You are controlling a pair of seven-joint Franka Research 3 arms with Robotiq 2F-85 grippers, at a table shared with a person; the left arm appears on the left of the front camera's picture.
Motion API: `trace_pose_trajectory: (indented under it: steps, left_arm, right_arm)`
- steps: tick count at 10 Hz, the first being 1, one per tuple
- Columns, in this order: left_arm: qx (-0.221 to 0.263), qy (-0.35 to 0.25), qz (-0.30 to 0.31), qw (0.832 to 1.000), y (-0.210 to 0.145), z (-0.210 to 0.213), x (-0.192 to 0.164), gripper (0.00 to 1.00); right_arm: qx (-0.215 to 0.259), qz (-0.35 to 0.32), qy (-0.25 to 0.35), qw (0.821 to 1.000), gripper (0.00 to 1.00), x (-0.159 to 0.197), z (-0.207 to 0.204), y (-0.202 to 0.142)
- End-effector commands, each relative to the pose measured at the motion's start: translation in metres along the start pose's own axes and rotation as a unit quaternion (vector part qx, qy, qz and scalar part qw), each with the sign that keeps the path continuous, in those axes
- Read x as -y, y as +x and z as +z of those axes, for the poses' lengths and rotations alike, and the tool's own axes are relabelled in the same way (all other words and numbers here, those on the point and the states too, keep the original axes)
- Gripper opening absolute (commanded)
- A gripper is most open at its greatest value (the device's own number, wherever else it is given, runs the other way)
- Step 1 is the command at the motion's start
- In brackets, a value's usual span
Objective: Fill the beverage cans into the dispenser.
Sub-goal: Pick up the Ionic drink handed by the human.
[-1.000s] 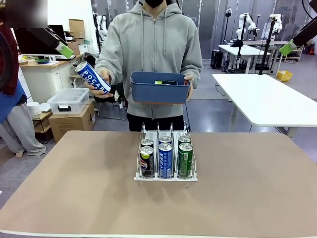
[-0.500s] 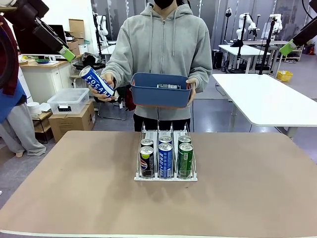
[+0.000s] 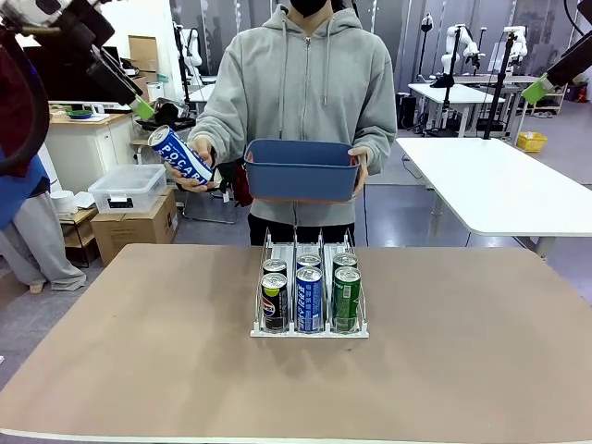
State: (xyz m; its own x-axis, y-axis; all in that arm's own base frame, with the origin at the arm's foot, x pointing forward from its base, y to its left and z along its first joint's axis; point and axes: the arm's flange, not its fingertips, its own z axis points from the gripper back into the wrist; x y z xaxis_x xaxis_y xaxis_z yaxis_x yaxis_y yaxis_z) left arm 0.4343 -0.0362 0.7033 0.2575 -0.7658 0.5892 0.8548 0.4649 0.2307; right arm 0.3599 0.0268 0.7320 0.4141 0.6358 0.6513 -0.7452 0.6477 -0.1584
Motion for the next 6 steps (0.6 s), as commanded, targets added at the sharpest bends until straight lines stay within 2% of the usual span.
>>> trace_pose_trajectory:
  steps: [1, 6]
  left_arm:
    - [0.000, -0.030, -0.025, 0.999, -0.002, -0.011, -0.019, 1.00]
    - [0.013, -0.054, -0.046, 0.997, -0.022, -0.047, -0.054, 1.00]
  right_arm:
    - [-0.001, 0.000, 0.000, 1.000, 1.00, 0.000, -0.001, 0.000]
    - [-0.001, 0.000, 0.000, 1.000, 1.00, 0.000, -0.001, 0.000]
